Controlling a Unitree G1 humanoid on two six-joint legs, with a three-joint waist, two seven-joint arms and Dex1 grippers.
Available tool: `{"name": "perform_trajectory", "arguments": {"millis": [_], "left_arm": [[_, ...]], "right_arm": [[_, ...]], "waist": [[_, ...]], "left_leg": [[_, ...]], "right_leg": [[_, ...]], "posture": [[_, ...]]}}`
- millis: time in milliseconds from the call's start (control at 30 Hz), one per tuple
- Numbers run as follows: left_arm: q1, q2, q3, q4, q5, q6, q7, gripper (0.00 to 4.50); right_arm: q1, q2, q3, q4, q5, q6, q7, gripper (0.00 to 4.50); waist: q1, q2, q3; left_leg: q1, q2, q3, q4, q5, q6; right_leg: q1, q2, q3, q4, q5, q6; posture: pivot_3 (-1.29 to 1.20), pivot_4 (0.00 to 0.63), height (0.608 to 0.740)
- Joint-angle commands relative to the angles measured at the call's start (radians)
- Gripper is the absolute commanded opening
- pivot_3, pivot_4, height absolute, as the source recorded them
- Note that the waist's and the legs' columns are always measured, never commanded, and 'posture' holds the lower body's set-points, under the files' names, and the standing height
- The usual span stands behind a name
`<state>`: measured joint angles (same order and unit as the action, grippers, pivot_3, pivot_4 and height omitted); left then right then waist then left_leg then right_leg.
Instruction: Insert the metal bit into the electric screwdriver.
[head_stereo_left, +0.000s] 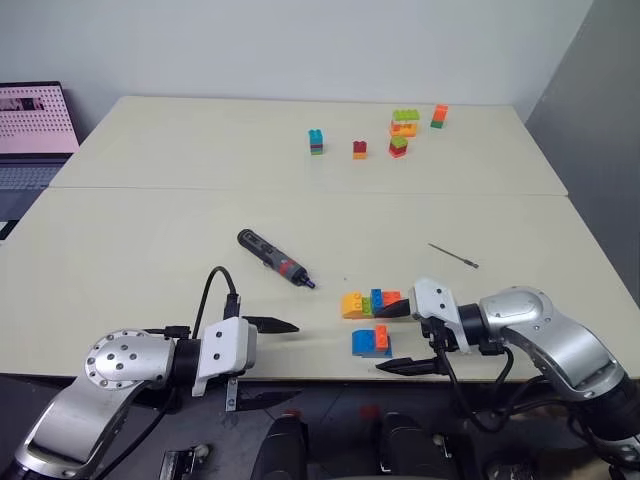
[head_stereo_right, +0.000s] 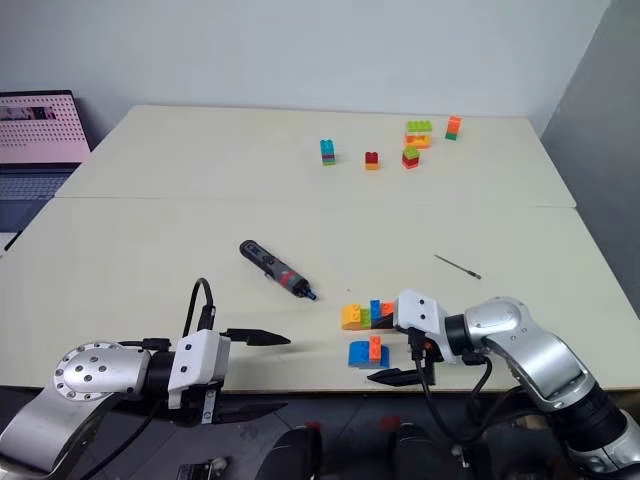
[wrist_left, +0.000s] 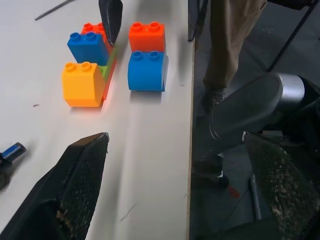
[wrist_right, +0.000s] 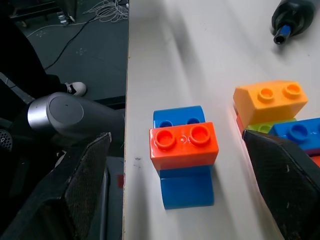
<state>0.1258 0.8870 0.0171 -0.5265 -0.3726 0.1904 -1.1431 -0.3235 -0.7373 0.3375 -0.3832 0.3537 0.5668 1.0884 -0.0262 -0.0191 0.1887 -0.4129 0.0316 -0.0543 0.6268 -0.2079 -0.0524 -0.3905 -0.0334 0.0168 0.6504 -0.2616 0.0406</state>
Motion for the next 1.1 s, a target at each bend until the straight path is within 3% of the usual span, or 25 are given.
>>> {"name": "perform_trajectory", "arguments": {"millis": [33,367,567,800,900,967,1100], "left_arm": [[-0.011,-0.008,-0.006,-0.027,-0.007,-0.011,0.007,4.50],[-0.045,-0.019,-0.032,-0.003,0.000,-0.011,0.006,4.50],[-0.077,-0.034,-0.035,-0.001,-0.031,0.026,0.015,4.50],[-0.165,-0.079,-0.031,-0.022,-0.120,0.142,0.065,4.50],[-0.206,-0.104,-0.033,-0.024,-0.146,0.181,0.092,4.50],[-0.243,-0.134,-0.044,-0.027,-0.161,0.205,0.119,4.50],[-0.296,-0.173,-0.066,-0.011,-0.155,0.219,0.141,4.50]], "right_arm": [[-0.020,0.015,0.003,-0.003,-0.006,0.006,-0.005,3.93],[-0.014,0.016,0.010,0.013,-0.037,-0.007,0.003,1.57],[-0.004,-0.019,-0.050,-0.051,0.008,0.012,0.019,1.52],[0.026,-0.106,-0.356,-0.169,0.217,0.162,-0.035,1.52],[0.038,-0.127,-0.496,-0.124,0.240,0.197,-0.088,1.52],[0.063,-0.141,-0.573,-0.017,0.177,0.160,-0.148,1.52],[0.044,-0.105,-0.608,0.166,0.064,0.076,-0.291,1.52]], "waist": [[0.000,0.000,0.000],[0.000,0.000,0.000],[0.001,0.000,0.000],[0.005,0.000,0.000],[0.006,0.000,0.000],[0.007,-0.001,0.000],[0.009,-0.001,-0.001]], "left_leg": [[0.000,0.000,0.000,0.000,0.000,0.000],[0.000,0.000,0.000,0.000,0.000,0.000],[0.000,0.000,0.000,0.000,0.000,0.000],[0.000,0.000,-0.001,0.001,0.000,0.000],[0.000,0.000,-0.001,0.001,0.000,0.000],[0.000,0.000,0.000,0.002,0.000,0.000],[0.000,0.000,0.000,0.002,0.000,0.000]], "right_leg": [[0.000,0.000,0.000,0.000,0.000,0.000],[0.000,0.000,0.000,0.001,0.000,0.000],[0.000,0.000,0.000,0.001,0.000,0.000],[0.000,0.001,0.000,0.001,0.000,0.000],[0.001,0.001,0.000,0.001,0.000,0.001],[0.001,0.001,0.000,0.001,0.001,0.001],[0.001,0.001,0.001,0.001,0.001,0.001]], "posture": [[0.00,0.150,0.740],[0.00,0.150,0.740],[0.00,0.150,0.740],[0.00,0.150,0.740],[0.00,0.150,0.740],[0.00,0.150,0.740],[0.00,0.150,0.740]]}}
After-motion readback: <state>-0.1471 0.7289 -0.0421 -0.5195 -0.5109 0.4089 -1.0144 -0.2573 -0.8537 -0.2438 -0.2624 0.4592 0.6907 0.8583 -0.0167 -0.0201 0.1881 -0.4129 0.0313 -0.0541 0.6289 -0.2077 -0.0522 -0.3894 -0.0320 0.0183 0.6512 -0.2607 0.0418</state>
